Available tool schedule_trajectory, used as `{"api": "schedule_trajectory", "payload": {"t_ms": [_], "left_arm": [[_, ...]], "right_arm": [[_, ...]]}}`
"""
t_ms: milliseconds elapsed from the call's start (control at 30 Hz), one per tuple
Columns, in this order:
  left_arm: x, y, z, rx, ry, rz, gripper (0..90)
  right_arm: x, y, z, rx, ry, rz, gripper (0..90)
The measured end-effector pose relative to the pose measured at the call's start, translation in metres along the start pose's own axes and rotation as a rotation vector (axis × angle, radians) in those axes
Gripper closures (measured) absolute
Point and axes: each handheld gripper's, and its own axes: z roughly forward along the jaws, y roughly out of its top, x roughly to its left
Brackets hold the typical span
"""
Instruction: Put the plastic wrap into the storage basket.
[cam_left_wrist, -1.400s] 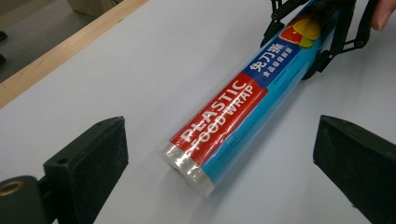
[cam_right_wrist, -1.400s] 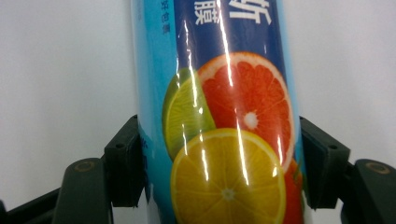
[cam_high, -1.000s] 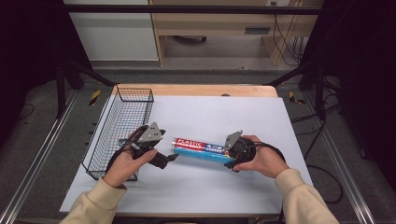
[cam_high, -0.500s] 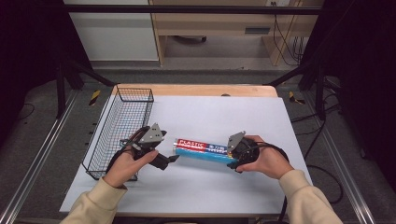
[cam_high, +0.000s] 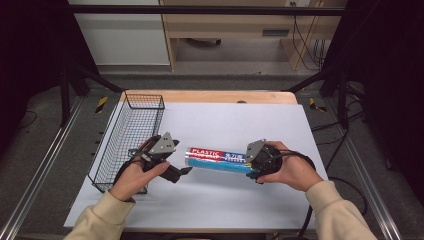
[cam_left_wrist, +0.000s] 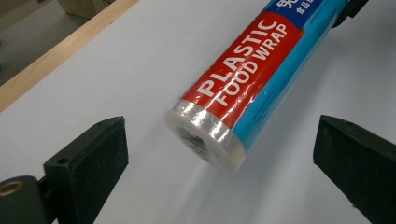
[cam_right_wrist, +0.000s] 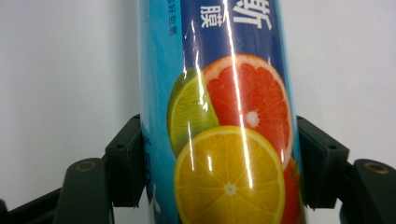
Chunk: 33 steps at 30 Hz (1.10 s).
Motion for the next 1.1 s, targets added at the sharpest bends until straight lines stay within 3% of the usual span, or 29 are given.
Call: {"api": "schedule_trajectory", "payload": {"t_ms": [300,500,667,800,833,933,1100], "left_arm": [[0.001,0.012,-0.011,-0.013,-0.011,0.029,3.4],[0.007,0.029,-0.021,-0.020,-0.002,0.050,3.3],[0.008,0.047,-0.024,0.039,-0.017,0.121,3.6],[0.005,0.051,-0.022,0.071,-0.035,0.161,3.7],[0.001,0.053,-0.020,0.092,-0.037,0.189,3.8],[-0.001,0.054,-0.019,0.112,-0.051,0.213,4.0],[-0.001,0.054,-0.017,0.131,-0.052,0.217,4.0]], "right_arm": [[-0.005,0.010,-0.014,-0.015,-0.035,-0.011,30.9],[-0.011,0.021,-0.027,0.001,-0.036,-0.058,30.9],[-0.014,0.033,-0.033,0.019,-0.036,-0.093,30.9],[-0.016,0.042,-0.034,0.023,-0.027,-0.126,31.0],[-0.016,0.045,-0.034,0.021,-0.022,-0.126,30.9],[-0.017,0.050,-0.033,0.026,-0.021,-0.143,30.9],[-0.017,0.057,-0.030,0.028,-0.009,-0.165,30.9]]}}
